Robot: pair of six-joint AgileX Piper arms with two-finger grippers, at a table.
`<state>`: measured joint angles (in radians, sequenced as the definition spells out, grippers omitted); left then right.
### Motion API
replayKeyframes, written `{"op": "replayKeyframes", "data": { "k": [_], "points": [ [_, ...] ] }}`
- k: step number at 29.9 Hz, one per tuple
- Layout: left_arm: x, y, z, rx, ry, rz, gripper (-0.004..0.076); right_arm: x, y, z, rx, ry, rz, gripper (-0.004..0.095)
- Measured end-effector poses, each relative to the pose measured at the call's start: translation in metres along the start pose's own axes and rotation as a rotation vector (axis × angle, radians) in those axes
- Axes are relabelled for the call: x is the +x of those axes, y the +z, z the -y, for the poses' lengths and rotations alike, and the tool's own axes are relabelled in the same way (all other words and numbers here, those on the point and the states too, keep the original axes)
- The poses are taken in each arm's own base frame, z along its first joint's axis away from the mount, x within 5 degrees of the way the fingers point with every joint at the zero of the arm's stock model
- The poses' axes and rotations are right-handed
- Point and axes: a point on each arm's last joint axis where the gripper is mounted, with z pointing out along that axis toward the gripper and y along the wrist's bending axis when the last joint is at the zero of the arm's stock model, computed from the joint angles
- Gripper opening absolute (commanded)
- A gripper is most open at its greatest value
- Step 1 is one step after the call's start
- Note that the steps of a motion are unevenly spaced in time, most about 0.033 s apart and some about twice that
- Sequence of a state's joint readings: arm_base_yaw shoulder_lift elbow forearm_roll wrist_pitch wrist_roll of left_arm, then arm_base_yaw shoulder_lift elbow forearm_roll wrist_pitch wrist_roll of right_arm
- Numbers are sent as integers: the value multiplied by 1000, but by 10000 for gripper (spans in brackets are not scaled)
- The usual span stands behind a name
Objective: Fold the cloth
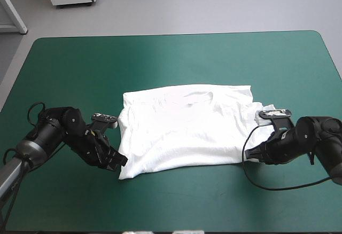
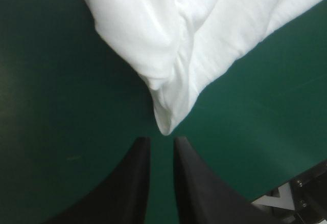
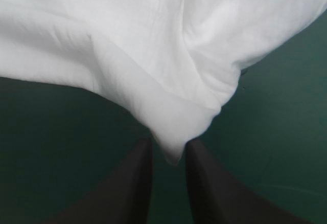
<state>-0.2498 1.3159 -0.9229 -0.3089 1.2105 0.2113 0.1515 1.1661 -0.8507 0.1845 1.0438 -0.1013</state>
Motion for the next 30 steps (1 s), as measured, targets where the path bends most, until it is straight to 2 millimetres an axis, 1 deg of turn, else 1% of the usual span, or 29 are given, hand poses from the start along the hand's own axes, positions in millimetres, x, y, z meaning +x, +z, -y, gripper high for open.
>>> {"op": "replayKeyframes", "data": {
  "k": [3, 6, 8, 11, 15, 17, 19, 21, 24, 28, 30],
  "points": [
    [2, -3, 2, 8, -5, 16, 275, 5, -8, -1, 0, -7, 15, 454],
    [6, -11, 7, 32, -12, 57, 281, 12, -20, -2, 19, -19, 44, 453],
    [9, -21, 13, 57, -13, 99, 281, 17, -31, -1, 41, -20, 73, 454],
    [11, -49, 26, 99, 8, 212, 281, 16, -52, 1, 102, 0, 142, 473],
    [12, -103, 48, 160, 73, 413, 284, 8, -78, 5, 192, 39, 230, 492],
    [12, -127, 57, 173, 112, 493, 284, 3, -87, 6, 215, 51, 264, 492],
    [11, -145, 63, 179, 145, 553, 284, -2, -91, 7, 226, 63, 279, 492],
    [12, -159, 68, 178, 172, 597, 284, -9, -89, 9, 238, 73, 284, 492],
    [13, -173, 73, 175, 202, 645, 284, -21, -76, 13, 250, 90, 253, 507],
    [12, -175, 74, 175, 213, 651, 284, -41, -48, 27, 251, 150, 183, 572],
    [10, -174, 73, 174, 213, 645, 284, -49, -34, 35, 238, 183, 160, 573]
  ]
}}
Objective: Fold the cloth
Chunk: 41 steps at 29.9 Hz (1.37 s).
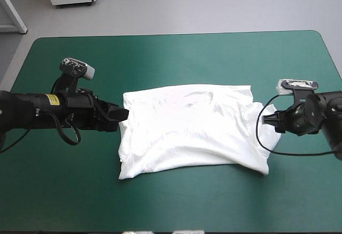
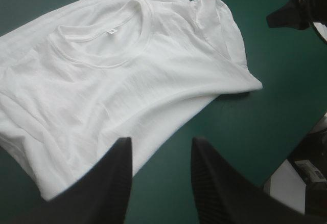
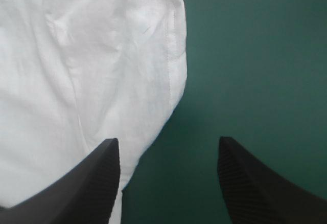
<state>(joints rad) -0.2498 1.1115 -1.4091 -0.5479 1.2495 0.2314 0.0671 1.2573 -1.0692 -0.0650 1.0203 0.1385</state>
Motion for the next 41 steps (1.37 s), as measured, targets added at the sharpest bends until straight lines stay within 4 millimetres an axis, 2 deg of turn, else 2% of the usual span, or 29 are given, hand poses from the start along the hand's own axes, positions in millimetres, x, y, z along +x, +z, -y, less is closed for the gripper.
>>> {"op": "replayKeyframes", "data": {
  "k": [5, 16, 19, 21, 27, 28, 37, 39, 41],
  "points": [
    [0, 1, -1, 0, 1, -4, 284, -15, 38, 4, -4, 30, -31, 573],
    [-1, 2, -1, 0, -2, -5, 283, -34, 113, 1, 15, 2, -149, 572],
    [-1, 2, -1, 0, -12, -5, 283, -40, 129, 0, 18, 0, -175, 528],
    [-1, 2, -1, 0, -17, -5, 283, -43, 137, 0, 19, -2, -185, 446],
    [-1, 2, -1, 0, -25, -5, 283, -48, 145, -3, 3, 13, -202, 80],
    [-1, 2, -1, 0, -26, -5, 283, -48, 146, -3, -2, 20, -208, -7],
    [-1, 2, -1, 0, -32, -5, 283, -52, 139, -4, -7, 18, -221, -13],
    [-1, 2, -1, 0, -32, -5, 283, -54, 130, -3, -4, 3, -226, -13],
    [-1, 2, -1, 0, -32, -5, 283, -60, 111, -4, -19, 3, -189, -13]
  ]
}}
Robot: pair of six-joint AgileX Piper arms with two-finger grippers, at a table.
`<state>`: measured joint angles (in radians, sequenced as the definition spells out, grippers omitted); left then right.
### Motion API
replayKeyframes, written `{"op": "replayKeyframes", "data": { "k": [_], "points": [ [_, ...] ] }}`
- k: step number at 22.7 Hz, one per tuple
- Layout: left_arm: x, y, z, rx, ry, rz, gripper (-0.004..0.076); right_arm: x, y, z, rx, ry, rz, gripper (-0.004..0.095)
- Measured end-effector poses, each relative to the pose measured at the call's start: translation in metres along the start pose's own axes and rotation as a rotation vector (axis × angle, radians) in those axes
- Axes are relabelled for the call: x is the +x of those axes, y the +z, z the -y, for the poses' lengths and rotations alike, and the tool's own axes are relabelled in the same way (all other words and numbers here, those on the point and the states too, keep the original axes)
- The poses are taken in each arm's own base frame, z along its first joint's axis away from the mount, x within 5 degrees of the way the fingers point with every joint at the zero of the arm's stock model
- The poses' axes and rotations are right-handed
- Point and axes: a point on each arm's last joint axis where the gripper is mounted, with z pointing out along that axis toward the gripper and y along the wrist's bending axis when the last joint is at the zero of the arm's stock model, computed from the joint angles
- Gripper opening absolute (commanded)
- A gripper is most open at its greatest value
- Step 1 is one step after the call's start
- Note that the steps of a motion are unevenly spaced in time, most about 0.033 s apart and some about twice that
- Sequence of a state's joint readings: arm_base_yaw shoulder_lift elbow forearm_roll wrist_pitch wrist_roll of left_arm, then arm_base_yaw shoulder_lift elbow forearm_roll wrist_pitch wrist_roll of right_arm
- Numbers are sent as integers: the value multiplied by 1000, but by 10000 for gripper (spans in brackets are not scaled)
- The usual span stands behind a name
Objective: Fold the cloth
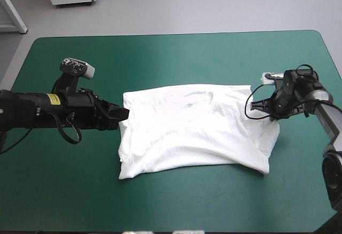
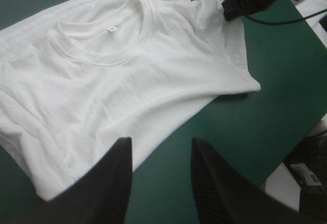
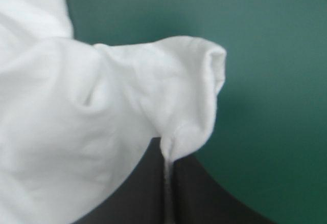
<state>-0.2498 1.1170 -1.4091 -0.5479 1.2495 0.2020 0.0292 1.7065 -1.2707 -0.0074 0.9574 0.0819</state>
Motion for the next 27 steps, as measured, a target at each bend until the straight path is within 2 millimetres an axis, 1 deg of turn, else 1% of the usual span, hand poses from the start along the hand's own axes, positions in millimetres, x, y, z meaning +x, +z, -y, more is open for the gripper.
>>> {"op": "replayKeyframes", "data": {
  "k": [3, 5, 7, 9, 10, 11, 12, 13, 14, 15, 16, 17, 19, 21, 23, 24, 27],
  "points": [
    [0, 0, 0, -1, 1, 0, 283, -2, -34, -5, -65, -10, 78, -13],
    [0, 0, 0, -1, 1, 0, 283, 0, -48, -11, -128, -11, 99, -13],
    [0, 0, 0, 0, 1, 0, 283, 2, -54, -19, -192, -25, 103, -13],
    [0, 0, 0, 0, 1, 0, 283, 4, -56, -31, -234, -59, 100, -13],
    [0, 0, 0, 0, 1, 0, 283, 6, -56, -44, -258, -97, 100, -13],
    [0, 0, 0, 0, 1, 0, 283, 6, -56, -52, -269, -119, 103, -13],
    [0, 0, 0, 0, 1, 0, 283, 8, -52, -67, -288, -157, 96, -13],
    [0, 0, 0, 0, 2, 0, 283, 8, -48, -74, -294, -174, 86, -13],
    [0, 0, 0, 0, 2, 0, 283, 9, -37, -85, -300, -206, 56, -13],
    [0, 0, 0, 0, 2, 0, 283, 9, -29, -91, -301, -223, 38, -13],
    [0, 0, 0, 0, 2, 0, 283, 10, -13, -101, -298, -253, 2, -13],
    [0, 0, 0, 0, 2, 0, 283, 10, -2, -108, -294, -281, -14, -13],
    [0, 0, 0, 0, 2, 0, 283, 9, 18, -117, -288, -306, -38, -13],
    [0, 0, 0, 0, 2, 0, 283, 8, 31, -119, -283, -339, -54, 3],
    [0, 0, -1, -9, 4, -2, 283, 7, 33, -119, -283, -376, -63, 106],
    [0, 0, -2, -17, 8, -4, 283, 6, 32, -120, -285, -390, -66, 193],
    [1, 0, -3, -32, 14, -7, 283, 6, 31, -121, -297, -417, -78, 361]
  ]
}}
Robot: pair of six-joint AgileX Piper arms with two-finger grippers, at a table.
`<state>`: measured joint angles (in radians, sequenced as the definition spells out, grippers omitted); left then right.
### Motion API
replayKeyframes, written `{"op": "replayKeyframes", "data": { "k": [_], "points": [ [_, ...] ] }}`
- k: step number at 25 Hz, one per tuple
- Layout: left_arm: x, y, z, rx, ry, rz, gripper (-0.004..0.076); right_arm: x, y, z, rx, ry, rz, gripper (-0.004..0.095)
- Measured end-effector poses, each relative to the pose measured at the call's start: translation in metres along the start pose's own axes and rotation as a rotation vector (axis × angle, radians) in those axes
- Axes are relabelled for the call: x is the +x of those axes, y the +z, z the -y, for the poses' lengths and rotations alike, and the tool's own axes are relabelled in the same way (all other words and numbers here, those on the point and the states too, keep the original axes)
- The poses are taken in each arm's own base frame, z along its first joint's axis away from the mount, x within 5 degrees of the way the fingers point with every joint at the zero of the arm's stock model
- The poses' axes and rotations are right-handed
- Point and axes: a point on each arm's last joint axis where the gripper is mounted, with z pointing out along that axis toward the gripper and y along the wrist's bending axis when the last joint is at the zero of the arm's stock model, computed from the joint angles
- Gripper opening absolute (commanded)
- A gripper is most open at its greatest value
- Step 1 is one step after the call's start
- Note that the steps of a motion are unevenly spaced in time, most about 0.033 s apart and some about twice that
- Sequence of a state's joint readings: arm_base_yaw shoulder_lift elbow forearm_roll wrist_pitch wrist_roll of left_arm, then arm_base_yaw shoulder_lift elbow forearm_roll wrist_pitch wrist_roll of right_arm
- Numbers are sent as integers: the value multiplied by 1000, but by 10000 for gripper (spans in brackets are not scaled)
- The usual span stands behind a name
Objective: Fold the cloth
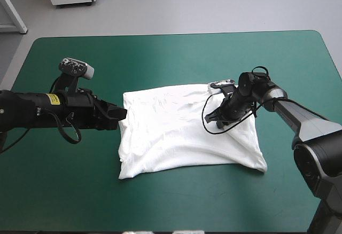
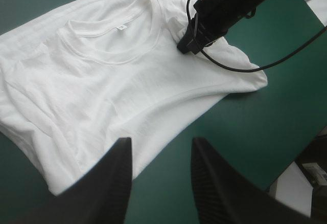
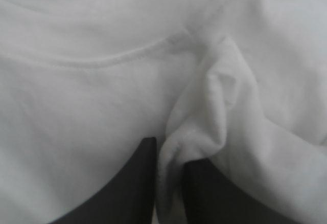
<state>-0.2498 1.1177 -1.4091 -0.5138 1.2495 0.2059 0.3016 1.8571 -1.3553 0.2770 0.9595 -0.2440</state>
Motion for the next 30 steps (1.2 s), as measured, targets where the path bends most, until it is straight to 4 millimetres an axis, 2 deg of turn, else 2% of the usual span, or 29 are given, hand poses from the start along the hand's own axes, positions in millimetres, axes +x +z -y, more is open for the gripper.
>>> {"op": "replayKeyframes", "data": {
  "k": [3, 7, 10, 13, 19, 20, 21, 22, 23, 24, 25, 26, 27, 28, 30],
  "points": [
    [0, 0, 0, -4, 1, -1, 283, -2, -6, -2, -8, -15, -24, 452],
    [0, 0, -1, -6, 5, -1, 283, -10, -31, -6, 3, -31, 22, 455],
    [0, 0, -1, -12, 8, -2, 283, -15, -65, -10, 46, -50, 91, 455],
    [1, 0, -5, -51, 15, -11, 283, -8, -99, -13, 117, -64, 140, 455],
    [12, -11, -12, -193, 31, -15, 283, 26, -170, -19, 262, -58, 234, 455],
    [19, -15, -12, -208, 28, -13, 283, 34, -184, -22, 276, -59, 265, 455],
    [29, -19, -10, -218, 17, -11, 284, 49, -207, -28, 288, -53, 319, 455],
    [36, -20, -10, -221, 11, -14, 285, 58, -220, -31, 294, -47, 351, 455],
    [53, -17, -11, -224, -4, -41, 286, 75, -240, -36, 302, -35, 412, 455],
    [61, -15, -12, -224, -8, -53, 299, 81, -248, -38, 304, -31, 437, 455],
    [79, -5, -17, -222, -29, -107, 307, 95, -262, -42, 313, -22, 487, 455],
    [87, 3, -20, -220, -44, -144, 332, 102, -267, -43, 317, -19, 507, 455],
    [102, 18, -28, -218, -68, -222, 340, 116, -271, -43, 334, -6, 523, 455],
    [110, 27, -33, -216, -79, -269, 362, 121, -269, -42, 345, 0, 516, 456],
    [131, 58, -47, -183, -107, -415, 383, 138, -255, -37, 379, 14, 466, 455]
  ]
}}
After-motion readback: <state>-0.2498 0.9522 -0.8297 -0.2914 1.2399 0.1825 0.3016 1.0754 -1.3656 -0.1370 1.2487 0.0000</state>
